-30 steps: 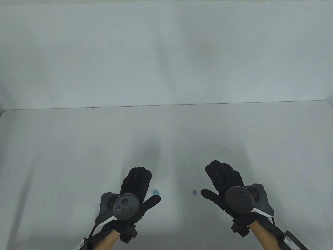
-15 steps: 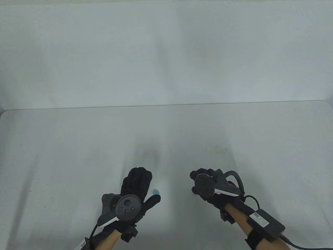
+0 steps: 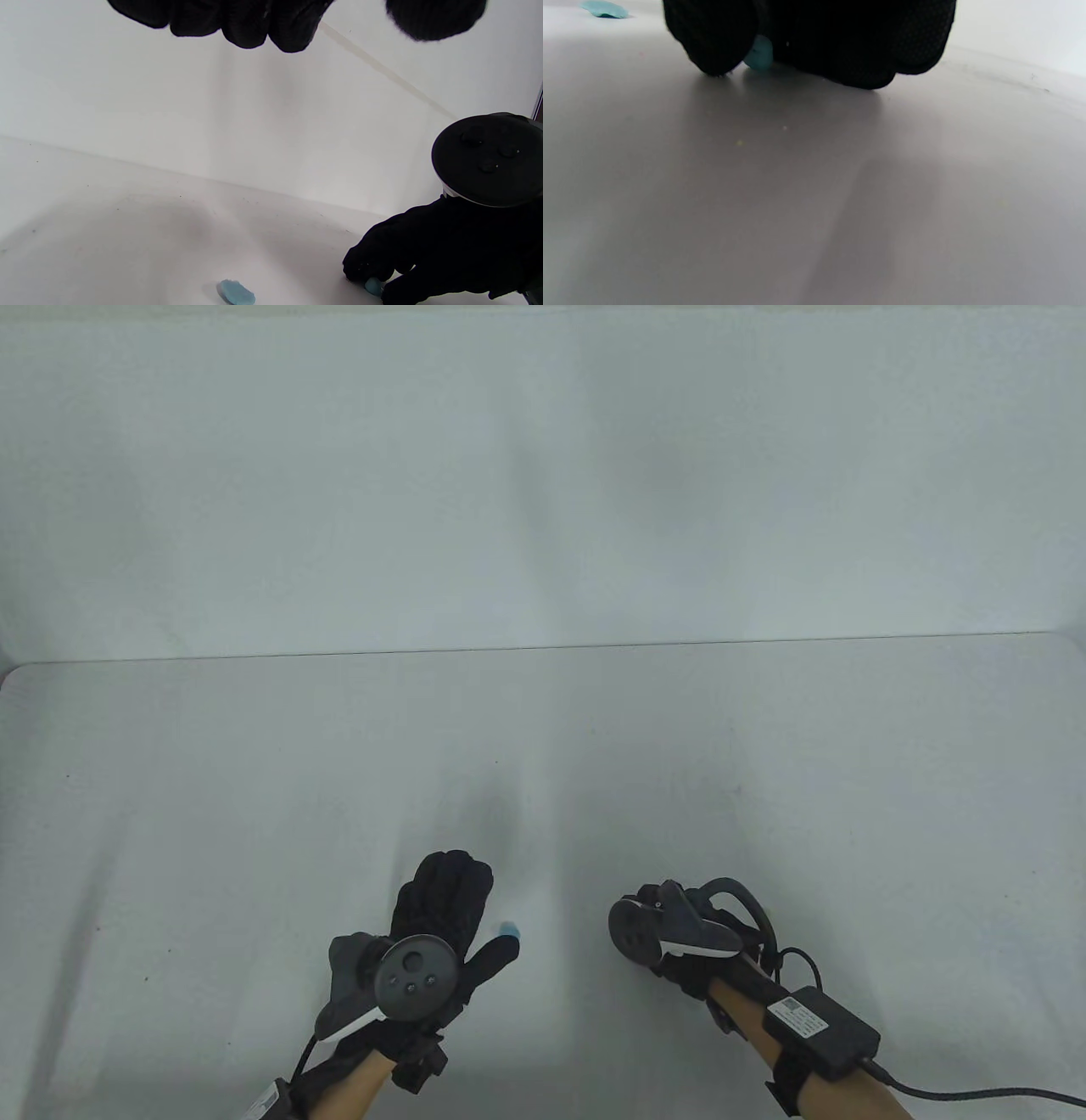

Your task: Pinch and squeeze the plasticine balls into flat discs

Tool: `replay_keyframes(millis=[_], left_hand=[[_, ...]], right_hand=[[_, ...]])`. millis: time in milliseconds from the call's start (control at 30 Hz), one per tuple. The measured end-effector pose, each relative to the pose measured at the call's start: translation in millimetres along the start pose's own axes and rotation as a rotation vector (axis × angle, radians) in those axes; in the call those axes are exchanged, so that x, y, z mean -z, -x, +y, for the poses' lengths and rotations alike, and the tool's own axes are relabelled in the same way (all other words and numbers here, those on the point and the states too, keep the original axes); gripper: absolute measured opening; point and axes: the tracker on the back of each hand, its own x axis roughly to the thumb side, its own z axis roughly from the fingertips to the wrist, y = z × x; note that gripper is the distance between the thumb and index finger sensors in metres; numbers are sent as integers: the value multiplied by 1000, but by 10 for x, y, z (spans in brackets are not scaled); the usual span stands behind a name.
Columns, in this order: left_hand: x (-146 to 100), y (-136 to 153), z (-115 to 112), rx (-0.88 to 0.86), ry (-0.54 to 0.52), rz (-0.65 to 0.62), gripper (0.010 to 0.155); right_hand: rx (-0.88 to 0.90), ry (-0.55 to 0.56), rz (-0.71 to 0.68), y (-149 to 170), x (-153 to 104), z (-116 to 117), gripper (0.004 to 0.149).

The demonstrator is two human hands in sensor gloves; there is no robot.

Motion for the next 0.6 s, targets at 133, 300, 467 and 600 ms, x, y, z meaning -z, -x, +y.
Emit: replay_keyframes(millis=[133, 300, 467, 600], left_hand=[[3, 13, 9, 0, -4, 7, 82], [4, 21, 11, 3, -5, 15, 81], [6, 25, 0, 5, 3, 18, 81], [8, 31, -2, -5, 5, 20, 80]], right_hand=[[-21, 25, -13, -30, 28, -1, 47], [-19, 0, -22, -37, 49, -10, 45], [22, -4, 5, 20, 43, -62, 43], [177, 16, 57, 139, -15, -198, 42]])
